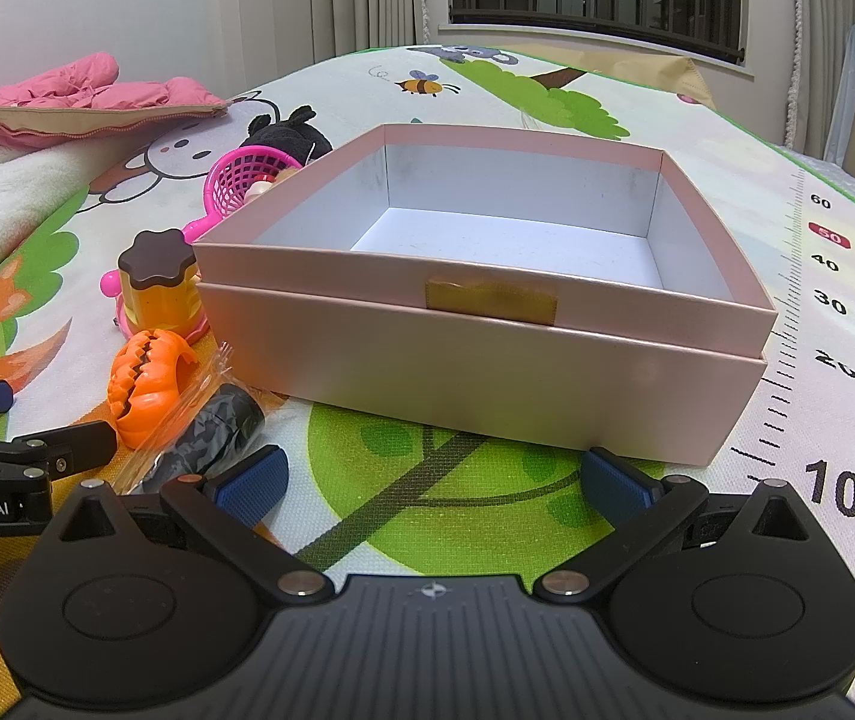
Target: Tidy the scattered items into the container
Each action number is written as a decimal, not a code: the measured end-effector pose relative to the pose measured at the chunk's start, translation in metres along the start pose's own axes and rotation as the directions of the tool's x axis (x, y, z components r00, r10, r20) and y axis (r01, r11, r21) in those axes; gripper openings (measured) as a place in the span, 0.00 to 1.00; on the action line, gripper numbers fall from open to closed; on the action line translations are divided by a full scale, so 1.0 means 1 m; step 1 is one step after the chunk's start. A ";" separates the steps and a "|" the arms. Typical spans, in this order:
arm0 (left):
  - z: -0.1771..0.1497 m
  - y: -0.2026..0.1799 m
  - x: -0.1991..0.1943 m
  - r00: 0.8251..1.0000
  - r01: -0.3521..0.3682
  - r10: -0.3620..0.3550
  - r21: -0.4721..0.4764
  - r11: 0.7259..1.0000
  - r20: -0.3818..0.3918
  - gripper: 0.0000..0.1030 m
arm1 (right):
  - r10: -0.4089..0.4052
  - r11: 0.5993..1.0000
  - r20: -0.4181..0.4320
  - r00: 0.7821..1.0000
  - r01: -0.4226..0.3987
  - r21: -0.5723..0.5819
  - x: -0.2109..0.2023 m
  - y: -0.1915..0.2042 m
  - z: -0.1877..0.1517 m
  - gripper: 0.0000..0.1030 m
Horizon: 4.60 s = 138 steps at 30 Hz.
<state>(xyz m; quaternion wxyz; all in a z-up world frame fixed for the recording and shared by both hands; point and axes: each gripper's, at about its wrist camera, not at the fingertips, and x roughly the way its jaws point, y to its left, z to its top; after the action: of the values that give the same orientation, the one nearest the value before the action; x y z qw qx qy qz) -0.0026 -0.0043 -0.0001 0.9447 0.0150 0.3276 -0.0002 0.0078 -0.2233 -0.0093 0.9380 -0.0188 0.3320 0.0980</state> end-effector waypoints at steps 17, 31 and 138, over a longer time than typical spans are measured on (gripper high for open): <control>0.000 0.000 0.000 1.000 0.001 -0.001 -0.001 1.000 0.000 1.00 | 0.000 1.000 0.000 1.000 0.000 0.000 0.000 0.000 0.000 1.00; 0.000 0.000 0.000 1.000 0.000 0.000 0.000 1.000 0.000 1.00 | 0.000 1.000 0.000 1.000 0.000 0.000 0.000 0.000 -0.001 1.00; 0.017 -0.008 -0.009 0.978 0.206 -0.210 0.251 0.946 -0.011 0.55 | 0.007 0.977 0.015 1.000 -0.004 -0.215 -0.049 0.031 -0.014 0.62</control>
<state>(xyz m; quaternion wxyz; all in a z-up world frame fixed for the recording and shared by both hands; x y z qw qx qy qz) 0.0004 -0.0132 0.0184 0.9325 0.0996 0.3170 -0.1415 -0.0443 -0.2026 0.0112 0.9327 -0.1183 0.3124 0.1359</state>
